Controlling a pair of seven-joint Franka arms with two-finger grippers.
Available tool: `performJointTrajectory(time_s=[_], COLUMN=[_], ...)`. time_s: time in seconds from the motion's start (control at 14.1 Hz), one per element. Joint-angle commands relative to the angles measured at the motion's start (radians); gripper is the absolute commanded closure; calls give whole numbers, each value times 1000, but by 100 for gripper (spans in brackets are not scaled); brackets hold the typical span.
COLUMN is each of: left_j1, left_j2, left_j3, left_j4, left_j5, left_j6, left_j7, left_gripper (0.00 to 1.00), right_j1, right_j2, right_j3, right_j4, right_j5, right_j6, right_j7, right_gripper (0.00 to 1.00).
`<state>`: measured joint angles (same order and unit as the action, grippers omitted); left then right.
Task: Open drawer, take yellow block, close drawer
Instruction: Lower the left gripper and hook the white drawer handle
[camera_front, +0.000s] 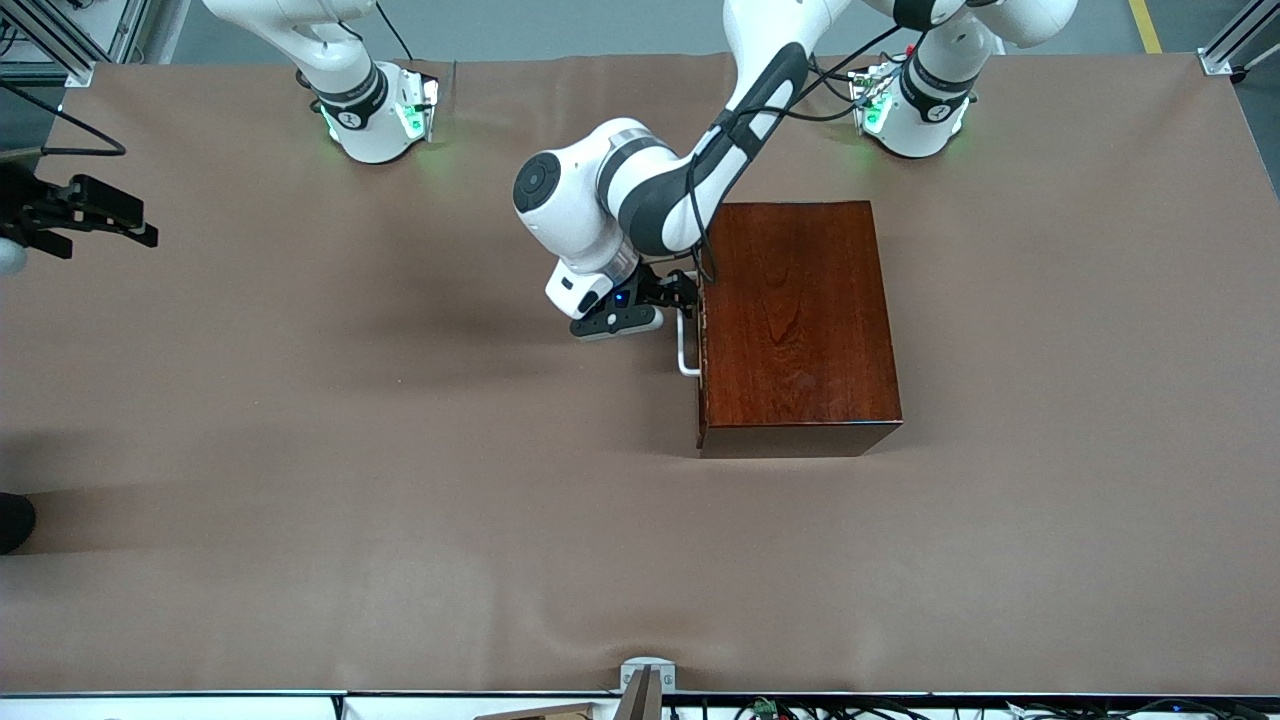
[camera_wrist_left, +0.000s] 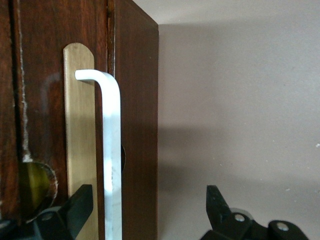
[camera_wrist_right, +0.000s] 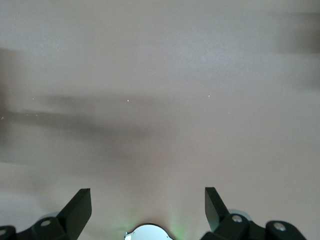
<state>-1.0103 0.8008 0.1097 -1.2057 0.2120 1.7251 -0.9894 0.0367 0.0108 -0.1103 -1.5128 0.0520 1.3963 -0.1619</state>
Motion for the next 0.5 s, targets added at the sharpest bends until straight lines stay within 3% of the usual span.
performJointTrajectory(time_s=[0.0, 0.42], left_j1=[3, 1], left_j2=[30, 63], left_j3=[5, -1], left_j4=[32, 38], left_j5=[6, -89], left_j6=[49, 230], left_j7=[-53, -150], left_gripper=[0, 0], right_j1=[-9, -8], right_j2=[-14, -15], right_j3=[1, 1], right_j4=[-7, -7], right_j5=[-15, -15], right_j6=[-2, -7], right_j7=[-5, -7], right_gripper=[0, 0])
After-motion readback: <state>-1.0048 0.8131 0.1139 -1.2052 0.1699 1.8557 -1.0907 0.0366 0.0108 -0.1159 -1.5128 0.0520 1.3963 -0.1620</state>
